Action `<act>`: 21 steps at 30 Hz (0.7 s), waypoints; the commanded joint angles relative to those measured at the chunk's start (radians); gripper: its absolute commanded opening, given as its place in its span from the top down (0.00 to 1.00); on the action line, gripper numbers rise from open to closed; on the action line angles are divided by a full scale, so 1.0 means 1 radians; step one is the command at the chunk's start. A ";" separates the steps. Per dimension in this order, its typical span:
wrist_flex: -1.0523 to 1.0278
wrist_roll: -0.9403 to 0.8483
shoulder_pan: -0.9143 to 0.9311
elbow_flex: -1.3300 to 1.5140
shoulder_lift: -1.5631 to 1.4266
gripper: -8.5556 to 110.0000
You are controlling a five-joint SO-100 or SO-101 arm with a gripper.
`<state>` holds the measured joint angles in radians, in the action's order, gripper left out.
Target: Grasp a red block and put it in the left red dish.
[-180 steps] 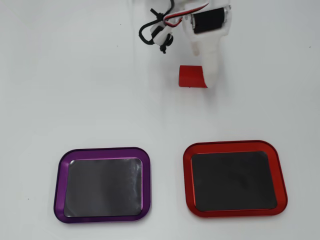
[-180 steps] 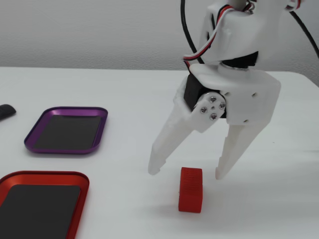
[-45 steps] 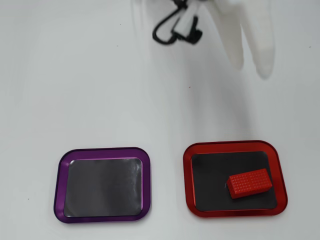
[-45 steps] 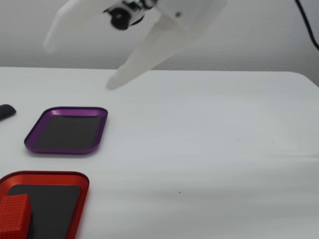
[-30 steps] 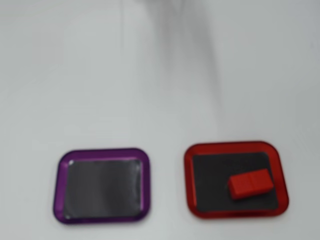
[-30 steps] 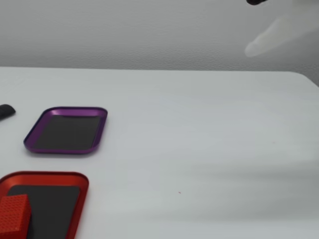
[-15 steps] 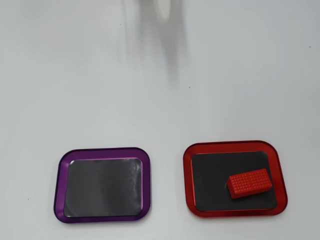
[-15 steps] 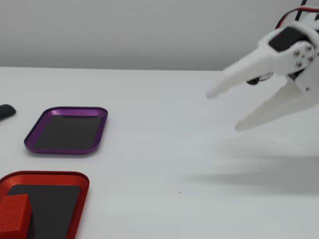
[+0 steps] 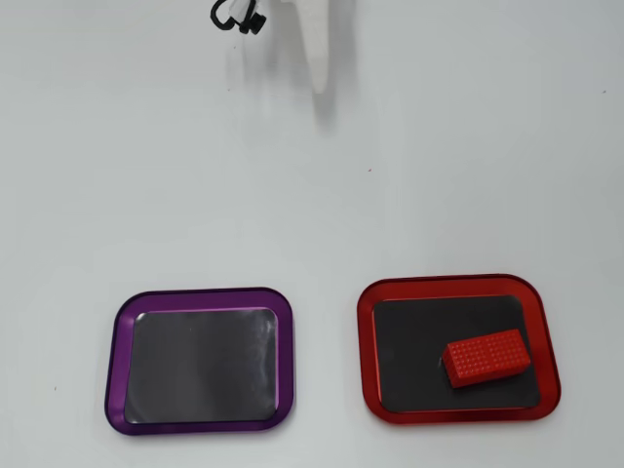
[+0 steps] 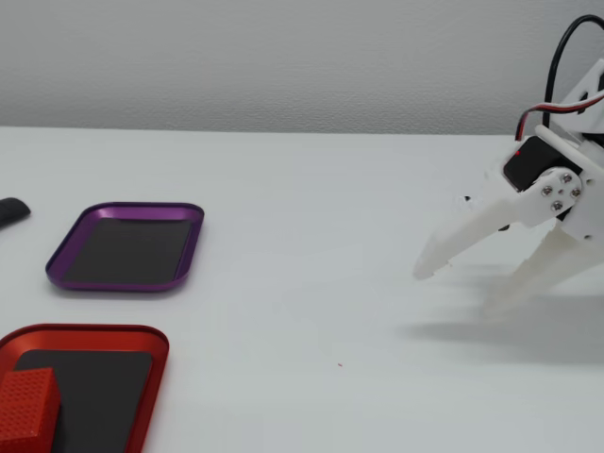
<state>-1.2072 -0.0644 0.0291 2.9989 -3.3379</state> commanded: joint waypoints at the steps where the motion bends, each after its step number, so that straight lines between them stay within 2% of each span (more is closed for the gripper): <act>1: -0.005 0.072 0.003 0.021 -0.115 0.74; 8: -0.014 0.080 0.002 0.041 -0.115 0.76; 10: -0.021 0.078 0.005 0.041 -0.115 0.81; 13: -0.023 0.078 0.006 0.041 -0.115 0.94; 21: -0.025 0.077 0.002 0.048 -0.115 0.93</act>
<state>-1.2257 0.0153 0.0291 3.0403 -3.3379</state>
